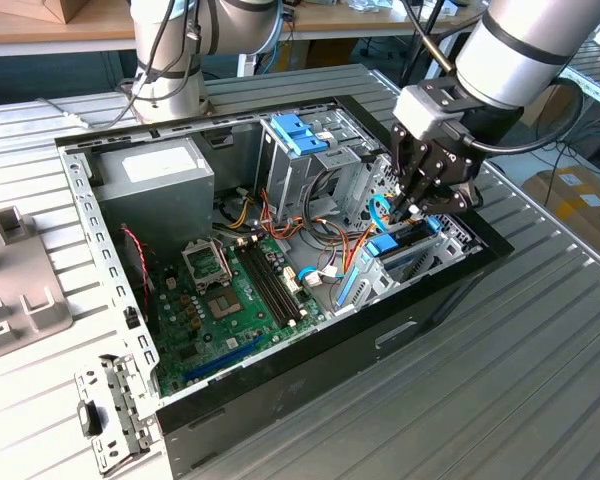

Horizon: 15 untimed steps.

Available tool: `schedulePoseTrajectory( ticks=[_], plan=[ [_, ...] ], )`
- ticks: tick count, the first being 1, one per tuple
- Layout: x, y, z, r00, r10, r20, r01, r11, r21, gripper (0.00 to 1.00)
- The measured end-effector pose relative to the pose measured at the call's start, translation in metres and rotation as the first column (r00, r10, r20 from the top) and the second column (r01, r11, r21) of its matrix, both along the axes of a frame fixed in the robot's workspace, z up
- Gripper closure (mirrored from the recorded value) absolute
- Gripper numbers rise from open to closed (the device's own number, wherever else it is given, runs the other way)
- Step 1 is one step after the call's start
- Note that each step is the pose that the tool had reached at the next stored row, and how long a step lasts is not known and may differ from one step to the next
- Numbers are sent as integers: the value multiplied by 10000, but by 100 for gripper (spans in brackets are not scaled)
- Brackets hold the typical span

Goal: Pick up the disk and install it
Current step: 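Insert the second disk wire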

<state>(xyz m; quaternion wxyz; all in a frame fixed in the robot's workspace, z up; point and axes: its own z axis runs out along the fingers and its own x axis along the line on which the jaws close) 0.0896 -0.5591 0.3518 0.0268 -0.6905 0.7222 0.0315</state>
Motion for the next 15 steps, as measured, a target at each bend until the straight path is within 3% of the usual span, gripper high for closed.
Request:
schedulePoseTrajectory(
  ticks=[2,4,6,15],
  plan=[
    [0,-21,-3,10000,7,0,-7,10000,1,84],
    [0,-91,-3,10000,12,0,-12,10000,1,84],
    [1,-123,-5,10000,13,0,-13,10000,0,84],
    [-3,-127,-69,10000,14,0,-14,10000,-2,84]
  ],
)
